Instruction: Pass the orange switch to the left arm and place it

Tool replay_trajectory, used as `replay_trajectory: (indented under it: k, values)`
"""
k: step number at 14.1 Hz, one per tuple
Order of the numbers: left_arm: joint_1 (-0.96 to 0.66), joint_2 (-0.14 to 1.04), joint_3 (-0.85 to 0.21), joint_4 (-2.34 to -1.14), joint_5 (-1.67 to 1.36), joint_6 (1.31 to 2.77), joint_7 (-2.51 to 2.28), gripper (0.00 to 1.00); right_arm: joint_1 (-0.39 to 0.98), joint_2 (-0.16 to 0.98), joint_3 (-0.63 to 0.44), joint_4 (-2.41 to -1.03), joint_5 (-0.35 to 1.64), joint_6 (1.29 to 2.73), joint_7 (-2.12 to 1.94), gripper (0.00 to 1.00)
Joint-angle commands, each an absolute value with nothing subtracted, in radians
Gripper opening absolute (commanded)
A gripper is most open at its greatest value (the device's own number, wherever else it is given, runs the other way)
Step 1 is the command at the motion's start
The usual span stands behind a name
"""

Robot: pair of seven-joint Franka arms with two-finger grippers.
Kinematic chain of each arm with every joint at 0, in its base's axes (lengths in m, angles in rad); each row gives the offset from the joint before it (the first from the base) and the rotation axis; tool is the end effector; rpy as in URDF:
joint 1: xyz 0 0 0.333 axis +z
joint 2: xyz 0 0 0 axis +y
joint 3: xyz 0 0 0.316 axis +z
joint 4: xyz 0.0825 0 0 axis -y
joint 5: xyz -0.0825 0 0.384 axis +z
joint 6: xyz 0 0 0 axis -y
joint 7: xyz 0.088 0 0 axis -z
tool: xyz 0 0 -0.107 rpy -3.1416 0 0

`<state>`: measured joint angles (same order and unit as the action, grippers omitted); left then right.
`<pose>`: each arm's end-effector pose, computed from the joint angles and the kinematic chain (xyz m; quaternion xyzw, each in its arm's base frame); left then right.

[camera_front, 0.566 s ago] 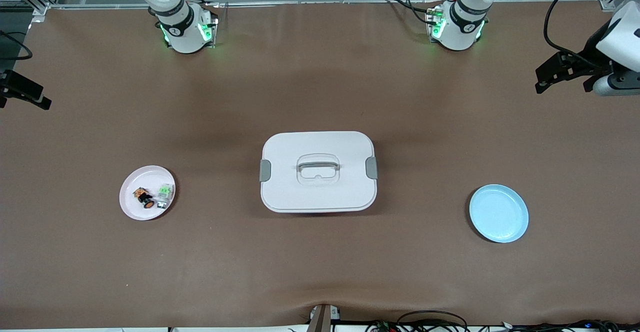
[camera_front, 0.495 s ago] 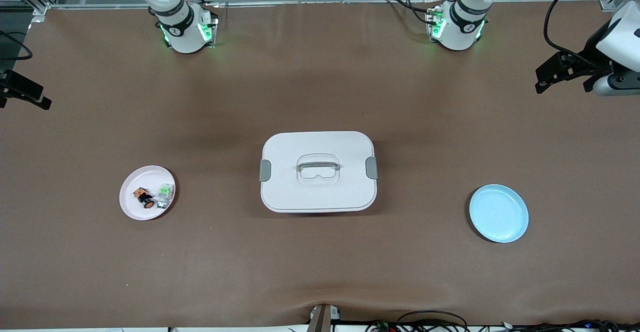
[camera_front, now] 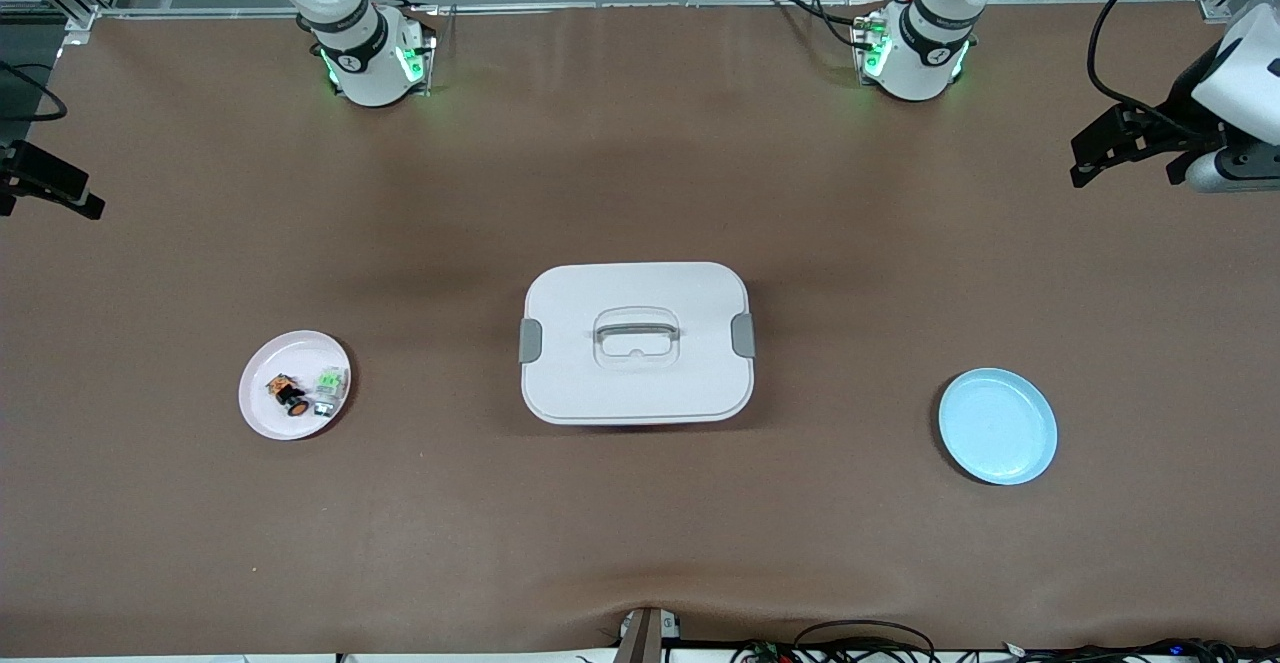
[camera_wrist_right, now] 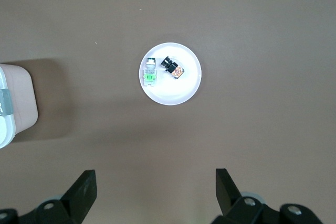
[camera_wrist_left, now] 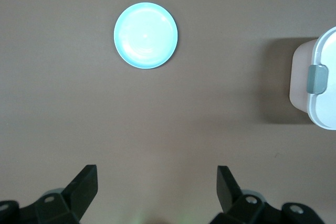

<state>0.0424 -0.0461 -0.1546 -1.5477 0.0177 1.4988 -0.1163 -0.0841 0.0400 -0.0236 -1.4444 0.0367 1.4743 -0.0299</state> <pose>0.5297 -0.0599 0.6538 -0.9999 -0.0028 0.0003 0.0125 0.5547 -0.0554 0.6530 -0.9991 0.0372 0.0038 0.0181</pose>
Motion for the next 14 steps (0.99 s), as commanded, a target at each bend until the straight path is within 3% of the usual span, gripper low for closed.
replay_trajectory:
  k: [1, 14]
  values:
    - [0.044, -0.041, -0.152, -1.537, 0.012, 1.483, -0.104, 1.0, -0.097, 0.02, -0.015, -1.459, 0.041, 1.48, -0.031, 1.0]
    - [0.041, -0.037, -0.152, -1.543, 0.005, 1.483, -0.106, 1.0, -0.12, 0.072, -0.018, -1.425, 0.054, 1.502, -0.037, 1.0]
